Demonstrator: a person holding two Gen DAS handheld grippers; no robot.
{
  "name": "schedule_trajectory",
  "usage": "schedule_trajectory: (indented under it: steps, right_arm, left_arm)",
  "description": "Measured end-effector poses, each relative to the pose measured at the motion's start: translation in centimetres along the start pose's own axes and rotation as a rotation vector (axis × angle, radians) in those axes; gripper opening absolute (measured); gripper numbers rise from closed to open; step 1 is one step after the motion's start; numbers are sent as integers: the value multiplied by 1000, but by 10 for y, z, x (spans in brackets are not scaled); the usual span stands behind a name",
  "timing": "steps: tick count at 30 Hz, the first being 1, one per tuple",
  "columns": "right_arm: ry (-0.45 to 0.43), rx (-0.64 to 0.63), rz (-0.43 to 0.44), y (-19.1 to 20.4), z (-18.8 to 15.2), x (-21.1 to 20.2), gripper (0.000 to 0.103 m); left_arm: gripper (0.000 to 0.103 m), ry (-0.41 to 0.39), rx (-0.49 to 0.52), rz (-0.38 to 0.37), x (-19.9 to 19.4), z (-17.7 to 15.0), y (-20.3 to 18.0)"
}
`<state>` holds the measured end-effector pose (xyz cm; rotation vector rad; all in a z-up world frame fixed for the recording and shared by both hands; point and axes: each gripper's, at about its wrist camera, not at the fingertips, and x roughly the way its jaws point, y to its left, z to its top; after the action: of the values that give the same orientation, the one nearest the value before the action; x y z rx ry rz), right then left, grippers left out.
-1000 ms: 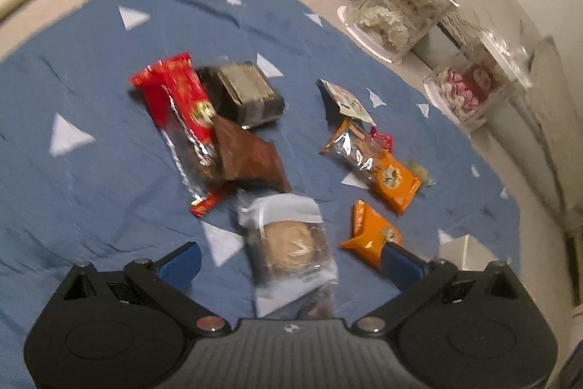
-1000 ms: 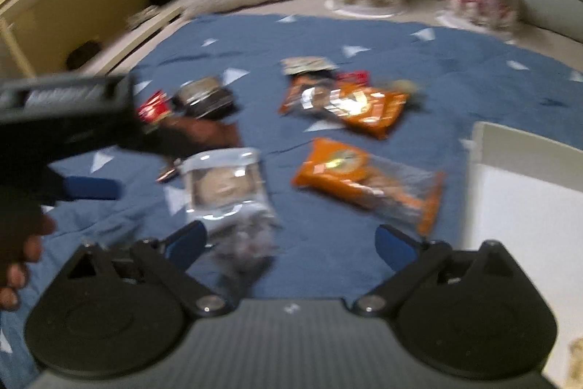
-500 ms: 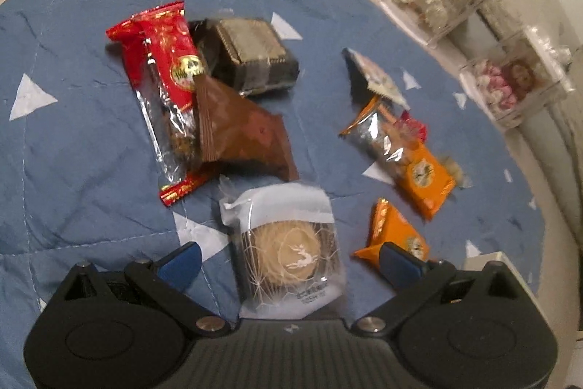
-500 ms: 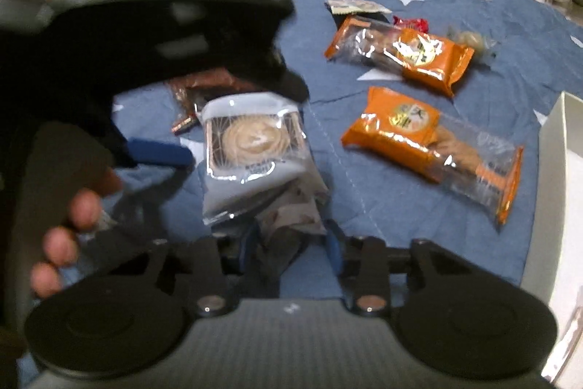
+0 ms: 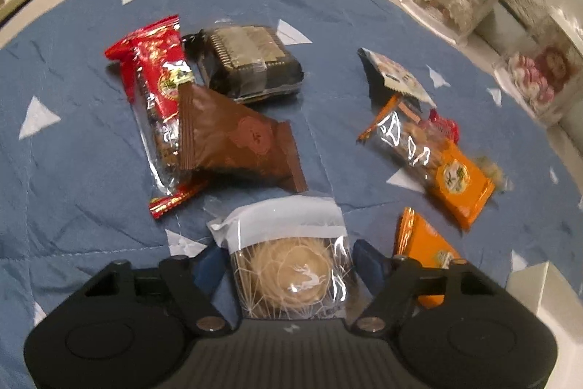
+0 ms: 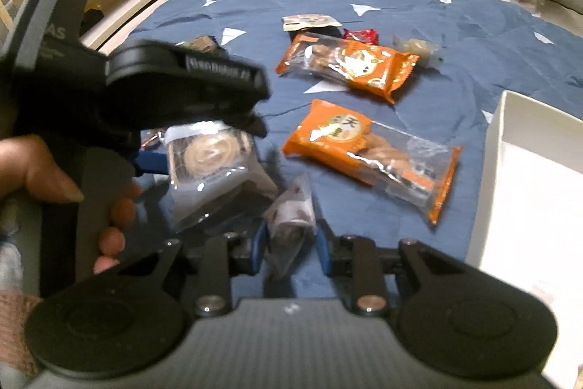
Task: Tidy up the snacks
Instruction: 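Grasp the round cookie bag with the left tool while the right tool grasps a clear packet, then carry the cookie bag and clear packet into the white tray and release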
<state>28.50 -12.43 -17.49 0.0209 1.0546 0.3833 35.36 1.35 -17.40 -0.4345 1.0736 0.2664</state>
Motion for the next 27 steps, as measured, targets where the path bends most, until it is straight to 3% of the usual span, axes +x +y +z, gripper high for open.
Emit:
schedule_trajectory:
  steps: [2, 10, 27]
  right_arm:
    - [-6, 9, -4, -5, 0, -3, 34]
    - [-61, 60, -15, -12, 3, -28, 33]
    - [-284, 133, -79, -22, -13, -127, 33]
  left_arm:
    - [68, 5, 15, -17, -3, 1, 0]
    - [66, 0, 62, -81, -30, -2, 6]
    - [66, -208, 370, -151, -146, -36, -8]
